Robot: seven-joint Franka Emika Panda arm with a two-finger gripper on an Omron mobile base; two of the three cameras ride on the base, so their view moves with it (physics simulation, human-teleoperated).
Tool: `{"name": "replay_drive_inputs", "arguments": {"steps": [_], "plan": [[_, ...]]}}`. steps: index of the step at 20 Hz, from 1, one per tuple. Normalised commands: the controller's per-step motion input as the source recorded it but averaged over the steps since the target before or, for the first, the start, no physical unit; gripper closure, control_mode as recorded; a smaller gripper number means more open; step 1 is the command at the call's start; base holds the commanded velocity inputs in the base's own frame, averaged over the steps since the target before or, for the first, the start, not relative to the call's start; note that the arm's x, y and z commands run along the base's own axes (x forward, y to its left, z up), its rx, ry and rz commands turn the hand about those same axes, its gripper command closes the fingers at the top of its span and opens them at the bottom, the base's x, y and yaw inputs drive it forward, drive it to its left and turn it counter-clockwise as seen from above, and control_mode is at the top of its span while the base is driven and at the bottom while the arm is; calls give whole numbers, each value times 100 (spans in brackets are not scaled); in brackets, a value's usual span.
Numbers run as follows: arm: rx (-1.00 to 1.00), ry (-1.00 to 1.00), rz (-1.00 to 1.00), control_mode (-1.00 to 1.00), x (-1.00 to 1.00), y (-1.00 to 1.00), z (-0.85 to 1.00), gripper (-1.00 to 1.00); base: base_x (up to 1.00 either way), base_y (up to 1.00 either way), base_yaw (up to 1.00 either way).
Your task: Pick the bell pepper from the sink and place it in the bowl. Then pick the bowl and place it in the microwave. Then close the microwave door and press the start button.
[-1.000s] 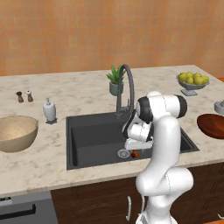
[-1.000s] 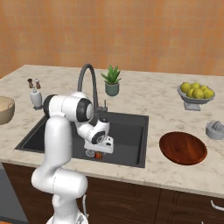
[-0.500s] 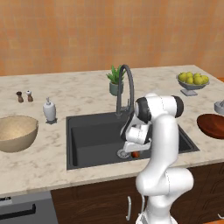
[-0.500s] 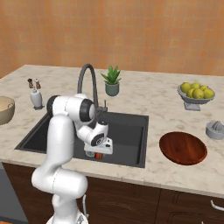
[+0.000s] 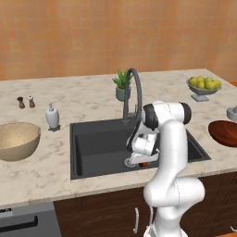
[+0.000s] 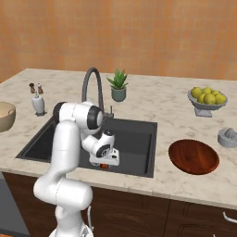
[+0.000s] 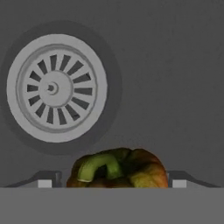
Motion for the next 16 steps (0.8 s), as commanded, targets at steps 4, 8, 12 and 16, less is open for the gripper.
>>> {"name": "replay_drive_inputs", "arguments": {"steps": [4,8,12,16], "plan": [[0,-14,3,-100,-22,-17,-8,100,0,0,0],[0,-14,0,-100,-14,-58,47,100,0,0,0],[0,-8,0,-100,-3,-78,79,100,0,0,0],[0,-2,-3,-100,-11,-66,97,100,0,0,0]]}}
